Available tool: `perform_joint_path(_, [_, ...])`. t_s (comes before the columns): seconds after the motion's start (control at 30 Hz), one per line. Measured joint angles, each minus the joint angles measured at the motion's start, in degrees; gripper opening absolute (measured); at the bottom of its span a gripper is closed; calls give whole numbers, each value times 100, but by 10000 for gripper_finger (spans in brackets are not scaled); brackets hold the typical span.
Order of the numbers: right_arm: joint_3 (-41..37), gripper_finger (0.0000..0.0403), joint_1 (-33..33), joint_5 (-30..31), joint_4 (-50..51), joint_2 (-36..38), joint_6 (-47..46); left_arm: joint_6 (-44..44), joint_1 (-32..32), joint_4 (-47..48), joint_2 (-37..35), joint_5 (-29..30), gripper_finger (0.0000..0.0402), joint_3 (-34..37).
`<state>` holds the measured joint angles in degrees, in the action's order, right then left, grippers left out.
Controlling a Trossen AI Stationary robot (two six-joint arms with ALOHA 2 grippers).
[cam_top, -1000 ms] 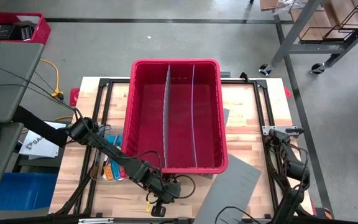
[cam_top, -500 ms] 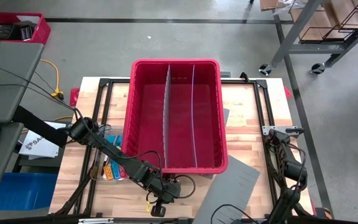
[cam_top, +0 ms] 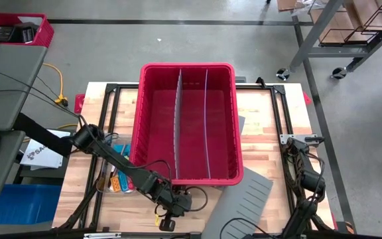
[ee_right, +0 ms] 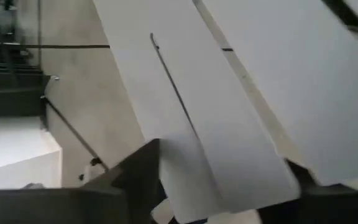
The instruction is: Sort Items/Unsort Items
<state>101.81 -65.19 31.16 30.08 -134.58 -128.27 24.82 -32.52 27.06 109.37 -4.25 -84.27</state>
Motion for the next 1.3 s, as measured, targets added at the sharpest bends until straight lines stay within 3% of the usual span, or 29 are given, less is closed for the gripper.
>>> perform_joint_path(0.13, [351,47,40,-36,518,0,170,-87,23,-2,-205,49,1,0])
perform_joint_path(0.2, [557,18,46,51,587,24,282,-87,42,1,-312,44,1,0])
perform_joint_path(0.43, [1837,5,61,208,1910,9,380,-309,180,27,-1075,272,0,19])
perform_joint_path(0.63, [3339,1,41,-572,4329,25,407,-907,399,-3,-1897,863,0,12])
perform_joint_path(0.9, [2959,0,39,-1530,4644,610,360,-1333,590,30,-2326,1129,0,-9])
perform_joint_path(1.17, [3292,0,33,-1853,4927,612,358,-775,280,120,-1728,872,0,12])
perform_joint_path(1.3, [3322,0,33,-2111,5056,689,317,-274,172,64,-1216,444,0,18])
